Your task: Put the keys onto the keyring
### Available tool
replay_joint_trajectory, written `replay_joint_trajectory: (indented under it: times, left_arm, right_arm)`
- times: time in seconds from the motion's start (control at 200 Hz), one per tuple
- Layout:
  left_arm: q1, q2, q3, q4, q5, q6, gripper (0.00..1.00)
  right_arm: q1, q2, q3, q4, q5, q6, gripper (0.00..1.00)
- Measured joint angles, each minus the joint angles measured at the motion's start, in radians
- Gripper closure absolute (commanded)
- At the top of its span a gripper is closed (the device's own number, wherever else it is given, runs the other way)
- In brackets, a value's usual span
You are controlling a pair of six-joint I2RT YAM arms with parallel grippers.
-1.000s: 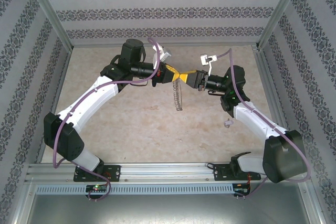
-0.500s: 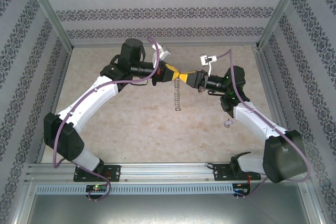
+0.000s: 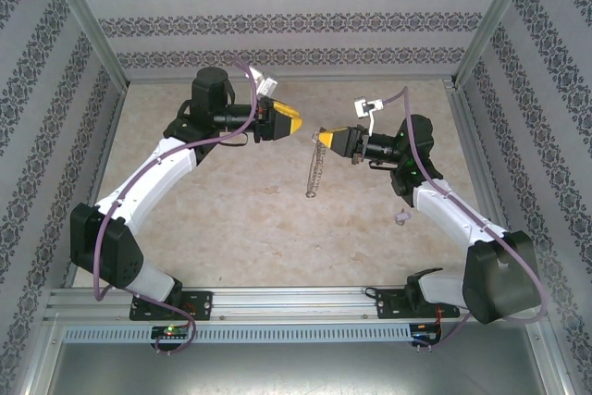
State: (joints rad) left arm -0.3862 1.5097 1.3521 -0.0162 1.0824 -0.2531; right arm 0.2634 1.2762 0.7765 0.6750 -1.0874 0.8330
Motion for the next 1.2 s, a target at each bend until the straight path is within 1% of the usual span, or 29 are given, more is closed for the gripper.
replay_joint_trajectory:
  times: [0.265, 0.41, 0.959, 1.064, 1.149, 1.199]
  left_arm:
    - [-0.022, 0.002, 0.0, -0.003, 0.071, -0.014, 0.6]
    - [-0.045, 0.021, 0.002, -0.008, 0.082, -0.014, 0.6]
    - [-0.075, 0.091, 0.042, -0.028, 0.093, -0.014, 0.6]
    - [-0.079, 0.104, 0.047, -0.028, 0.093, -0.014, 0.63]
    - [-0.08, 0.112, 0.048, -0.03, 0.093, -0.013, 0.7]
    - [-0.08, 0.115, 0.048, -0.031, 0.093, -0.013, 0.72]
  right_arm:
    - [0.001, 0.0, 0.019, -0.026, -0.007, -0.023, 1.0]
    - [0.001, 0.0, 0.029, -0.031, -0.007, -0.029, 1.0]
    - [0.003, 0.0, 0.029, -0.044, -0.007, -0.031, 1.0]
    - [0.003, 0.0, 0.029, -0.045, -0.007, -0.033, 1.0]
    - [0.003, 0.0, 0.029, -0.045, -0.007, -0.034, 1.0]
    - [0.003, 0.0, 0.029, -0.045, -0.007, -0.034, 1.0]
